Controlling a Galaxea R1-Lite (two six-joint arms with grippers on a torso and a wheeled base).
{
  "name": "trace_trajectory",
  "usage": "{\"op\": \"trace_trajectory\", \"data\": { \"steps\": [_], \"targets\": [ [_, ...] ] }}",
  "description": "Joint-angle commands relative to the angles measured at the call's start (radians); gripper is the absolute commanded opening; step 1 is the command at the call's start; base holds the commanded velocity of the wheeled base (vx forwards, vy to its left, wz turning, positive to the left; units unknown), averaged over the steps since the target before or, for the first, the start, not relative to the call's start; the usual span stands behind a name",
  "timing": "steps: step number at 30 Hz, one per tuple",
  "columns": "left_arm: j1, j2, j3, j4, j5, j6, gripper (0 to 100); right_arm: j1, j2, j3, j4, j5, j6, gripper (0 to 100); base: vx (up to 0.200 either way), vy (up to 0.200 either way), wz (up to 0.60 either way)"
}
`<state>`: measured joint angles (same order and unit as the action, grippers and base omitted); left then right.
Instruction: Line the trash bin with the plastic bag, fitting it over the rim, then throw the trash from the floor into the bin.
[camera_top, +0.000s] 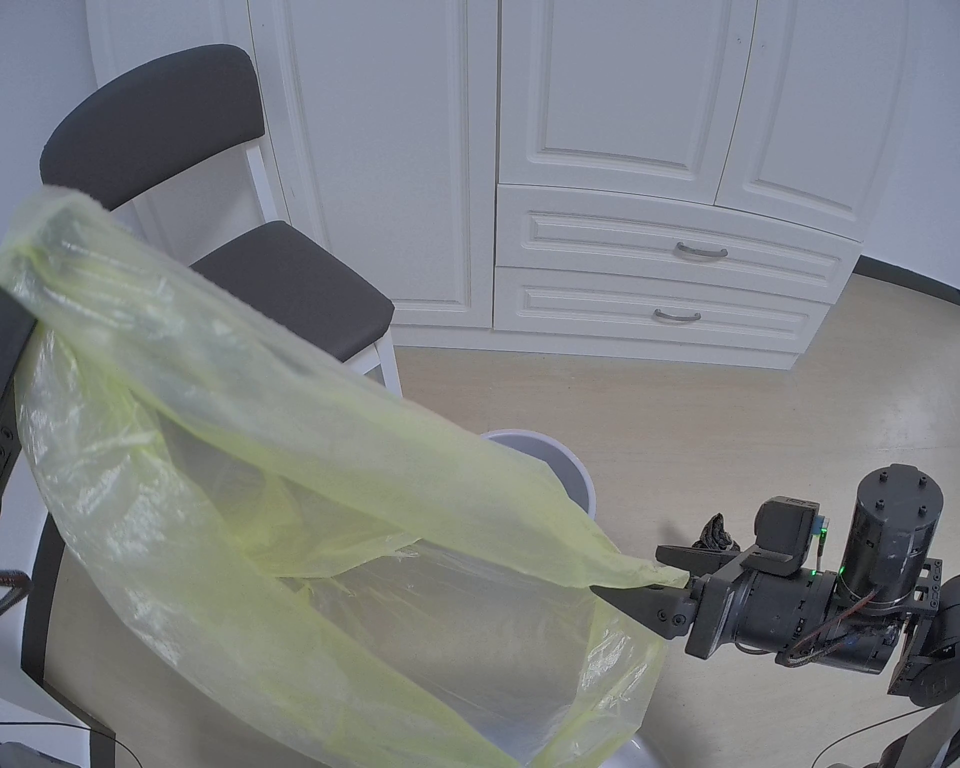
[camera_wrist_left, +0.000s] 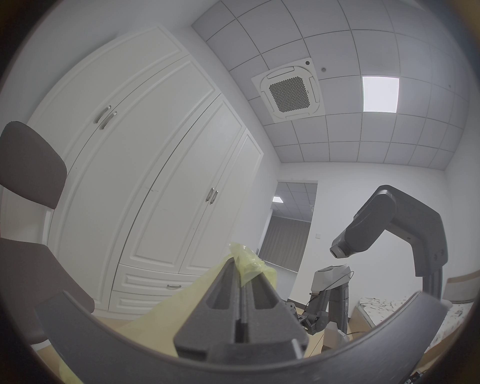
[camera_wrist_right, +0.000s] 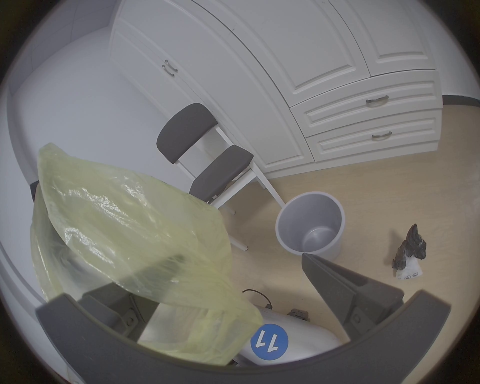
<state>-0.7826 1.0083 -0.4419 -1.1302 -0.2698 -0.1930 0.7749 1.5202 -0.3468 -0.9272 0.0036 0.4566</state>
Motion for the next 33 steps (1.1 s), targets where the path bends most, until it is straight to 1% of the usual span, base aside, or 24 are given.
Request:
{"op": "trace_trajectory", "data": {
  "steps": [1, 5, 6, 18, 25, 30, 33],
  "targets": [
    [0.0, 0.0, -0.001, 0.0, 0.0, 0.0, 0, 0.0, -0.014, 0.008, 0.001, 0.001, -0.003, 100, 0.0, 0.0, 0.0],
    [0.0, 0.0, 0.0, 0.0, 0.0, 0.0, 0, 0.0, -0.005, 0.009, 0.001, 0.003, -0.003, 100, 0.0, 0.0, 0.0],
    [0.0, -0.002, 0.002, 0.0, 0.0, 0.001, 0, 0.0, -0.003, 0.009, -0.001, 0.003, -0.003, 0, 0.0, 0.0, 0.0],
    [-0.001, -0.002, 0.002, 0.0, 0.0, 0.0, 0, 0.0, -0.012, 0.002, -0.005, 0.009, 0.001, 0, 0.0, 0.0, 0.0],
    [0.0, 0.024, 0.011, 0.017, -0.002, -0.003, 0, -0.002, -0.029, -0.001, -0.01, -0.001, -0.001, 0, 0.0, 0.0, 0.0],
    [0.003, 0.088, 0.04, 0.015, -0.005, 0.0, 0, -0.039, -0.072, -0.021, 0.008, -0.007, -0.015, 0, 0.0, 0.0, 0.0],
    [0.009, 0.142, 0.054, 0.015, -0.002, 0.004, 0, -0.085, -0.109, -0.074, 0.074, -0.025, -0.019, 0, 0.0, 0.0, 0.0]
  ]
}}
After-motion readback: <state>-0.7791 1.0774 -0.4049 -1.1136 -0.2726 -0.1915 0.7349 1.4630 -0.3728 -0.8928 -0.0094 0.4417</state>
